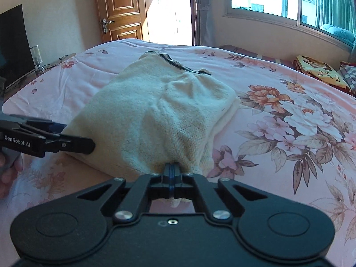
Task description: Fold small clothes
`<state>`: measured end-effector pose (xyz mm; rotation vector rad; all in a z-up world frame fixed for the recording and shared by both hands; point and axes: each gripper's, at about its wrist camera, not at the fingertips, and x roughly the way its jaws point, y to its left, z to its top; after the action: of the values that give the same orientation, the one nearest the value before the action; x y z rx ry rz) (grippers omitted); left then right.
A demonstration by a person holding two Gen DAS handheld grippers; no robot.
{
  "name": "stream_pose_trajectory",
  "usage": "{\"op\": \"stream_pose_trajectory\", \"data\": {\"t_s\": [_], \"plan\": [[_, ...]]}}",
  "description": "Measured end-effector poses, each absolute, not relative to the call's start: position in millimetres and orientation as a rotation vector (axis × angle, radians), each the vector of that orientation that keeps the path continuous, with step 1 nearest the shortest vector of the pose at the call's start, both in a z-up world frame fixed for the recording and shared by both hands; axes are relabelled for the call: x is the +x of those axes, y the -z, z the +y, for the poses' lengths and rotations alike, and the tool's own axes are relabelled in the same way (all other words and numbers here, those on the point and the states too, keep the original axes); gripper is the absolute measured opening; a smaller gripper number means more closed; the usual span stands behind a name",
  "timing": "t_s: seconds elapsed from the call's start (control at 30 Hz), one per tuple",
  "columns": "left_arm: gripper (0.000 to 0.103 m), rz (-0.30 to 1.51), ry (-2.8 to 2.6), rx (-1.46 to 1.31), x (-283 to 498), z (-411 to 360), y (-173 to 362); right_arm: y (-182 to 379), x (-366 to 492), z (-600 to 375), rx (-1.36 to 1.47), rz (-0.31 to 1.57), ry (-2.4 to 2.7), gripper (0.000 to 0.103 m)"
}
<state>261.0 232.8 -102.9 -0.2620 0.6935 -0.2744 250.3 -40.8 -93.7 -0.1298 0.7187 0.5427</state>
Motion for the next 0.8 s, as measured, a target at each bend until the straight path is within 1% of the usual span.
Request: {"op": "stream_pose_trajectory", "data": {"t_s": [0.03, 0.07, 0.1, 0.13, 0.17, 0.2, 0.27, 0.33, 0.43, 0.53, 0.67, 0.8], "plan": [[0.080, 0.685, 0.256, -0.237, 254.8, 228.6, 97.6, 88.6, 248.6, -41.7, -0.121, 0.727, -0.533, 0.000], [0.080, 0.668, 0.235, -0.216, 246.5, 224.7, 91.6, 82.5, 244.8, -44.0, -0.106, 0.724, -0.523, 0.002], [0.081, 0.655, 0.225, -0.201, 237.1, 221.1, 85.6, 75.2, 237.5, -49.0, -0.080, 0.706, -0.516, 0.019], [0.082, 0.649, 0.218, -0.188, 227.3, 216.7, 79.9, 67.5, 227.0, -55.9, -0.056, 0.678, -0.503, 0.034], [0.092, 0.645, 0.205, -0.172, 216.1, 211.7, 73.3, 60.9, 215.0, -62.0, -0.055, 0.649, -0.472, 0.070], [0.103, 0.633, 0.183, -0.153, 203.3, 206.0, 67.3, 55.0, 201.3, -68.2, -0.063, 0.621, -0.458, 0.086], [0.103, 0.606, 0.149, -0.121, 175.7, 194.0, 55.6, 45.3, 173.8, -82.2, -0.061, 0.618, -0.462, 0.080], [0.103, 0.614, 0.146, -0.113, 150.4, 181.3, 46.1, 39.5, 146.8, -92.9, -0.059, 0.641, -0.447, 0.081], [0.103, 0.640, 0.120, -0.140, 114.8, 163.2, 33.4, 28.3, 96.6, -105.0, -0.069, 0.656, -0.412, 0.090], [0.103, 0.647, 0.148, -0.190, 76.0, 146.6, 13.6, 12.8, 48.1, -114.3, -0.048, 0.646, -0.385, 0.102], [0.103, 0.607, 0.188, -0.166, 23.3, 126.6, -11.1, -10.7, -1.4, -125.4, -0.012, 0.617, -0.315, 0.102], [0.103, 0.571, 0.192, -0.152, -19.0, 116.2, -26.4, -28.9, -30.9, -135.6, 0.029, 0.591, -0.266, 0.102]]}}
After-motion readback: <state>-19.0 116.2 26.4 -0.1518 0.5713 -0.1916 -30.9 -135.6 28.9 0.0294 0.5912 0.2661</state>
